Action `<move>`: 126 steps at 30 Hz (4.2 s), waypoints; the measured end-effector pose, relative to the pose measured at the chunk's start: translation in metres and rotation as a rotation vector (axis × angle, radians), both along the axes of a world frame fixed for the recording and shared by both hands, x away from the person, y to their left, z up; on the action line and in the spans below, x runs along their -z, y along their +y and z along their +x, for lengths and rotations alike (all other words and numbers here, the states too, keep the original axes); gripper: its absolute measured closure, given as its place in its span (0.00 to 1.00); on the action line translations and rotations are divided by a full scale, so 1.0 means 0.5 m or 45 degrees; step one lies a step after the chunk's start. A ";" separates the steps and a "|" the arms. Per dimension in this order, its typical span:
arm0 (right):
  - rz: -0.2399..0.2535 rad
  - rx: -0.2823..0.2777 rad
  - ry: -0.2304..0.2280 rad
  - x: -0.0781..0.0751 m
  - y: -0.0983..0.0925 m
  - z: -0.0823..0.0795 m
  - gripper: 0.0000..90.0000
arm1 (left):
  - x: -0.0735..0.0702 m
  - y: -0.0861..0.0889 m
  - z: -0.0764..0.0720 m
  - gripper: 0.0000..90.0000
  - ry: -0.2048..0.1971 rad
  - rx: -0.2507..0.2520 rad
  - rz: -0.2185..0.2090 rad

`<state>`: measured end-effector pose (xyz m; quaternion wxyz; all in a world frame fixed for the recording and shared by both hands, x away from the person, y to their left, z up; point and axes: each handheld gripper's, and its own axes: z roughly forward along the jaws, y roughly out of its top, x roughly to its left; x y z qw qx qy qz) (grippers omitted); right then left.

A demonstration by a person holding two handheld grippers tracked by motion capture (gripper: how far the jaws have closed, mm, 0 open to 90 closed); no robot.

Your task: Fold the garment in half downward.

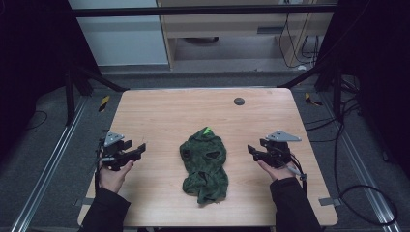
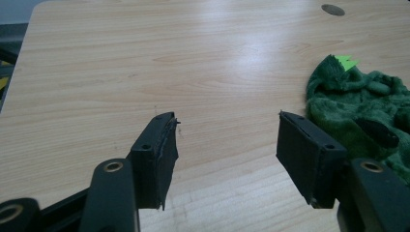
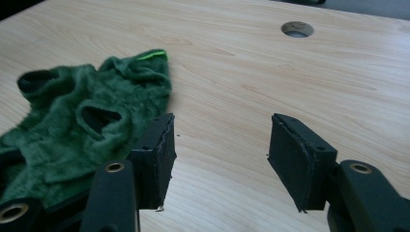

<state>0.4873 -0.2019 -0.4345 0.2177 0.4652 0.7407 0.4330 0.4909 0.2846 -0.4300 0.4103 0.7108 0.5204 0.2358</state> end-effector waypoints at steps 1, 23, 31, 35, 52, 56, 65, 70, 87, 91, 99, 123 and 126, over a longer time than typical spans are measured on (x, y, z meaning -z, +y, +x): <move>0.009 -0.006 0.002 -0.002 0.003 0.004 0.47 | 0.001 -0.004 0.004 0.45 0.002 0.001 0.003; -0.004 -0.050 0.018 -0.019 0.066 0.081 0.50 | -0.001 -0.109 0.077 0.48 0.027 0.110 0.046; 0.012 -0.071 0.036 -0.015 0.102 0.110 0.51 | 0.005 -0.153 0.106 0.50 0.040 0.151 0.046; 0.009 -0.078 0.038 -0.012 0.115 0.121 0.52 | 0.013 -0.177 0.119 0.51 0.057 0.174 0.072; -0.010 -0.107 0.150 0.051 0.154 0.154 0.55 | 0.068 -0.246 0.156 0.56 0.169 0.265 0.140; -0.023 -0.115 0.177 0.065 0.164 0.160 0.56 | 0.081 -0.252 0.164 0.58 0.192 0.278 0.159; -0.040 -0.144 0.241 0.096 0.182 0.168 0.57 | 0.106 -0.256 0.175 0.59 0.259 0.285 0.155; -0.058 -0.164 0.267 0.109 0.192 0.170 0.59 | 0.110 -0.263 0.173 0.64 0.258 0.294 0.158; -0.061 -0.200 0.291 0.126 0.207 0.162 0.85 | 0.118 -0.289 0.165 0.88 0.269 0.315 0.194; -0.065 -0.201 0.289 0.123 0.210 0.161 0.92 | 0.117 -0.290 0.164 0.91 0.270 0.314 0.201; -0.032 -0.188 0.261 0.107 0.205 0.159 0.94 | 0.099 -0.285 0.160 0.93 0.226 0.323 0.181; 0.037 -0.266 -0.026 -0.032 0.187 0.119 0.94 | -0.066 -0.292 0.094 0.93 -0.066 0.421 0.139; 0.027 -0.295 -0.044 -0.036 0.183 0.103 0.93 | -0.070 -0.291 0.079 0.93 -0.082 0.444 0.147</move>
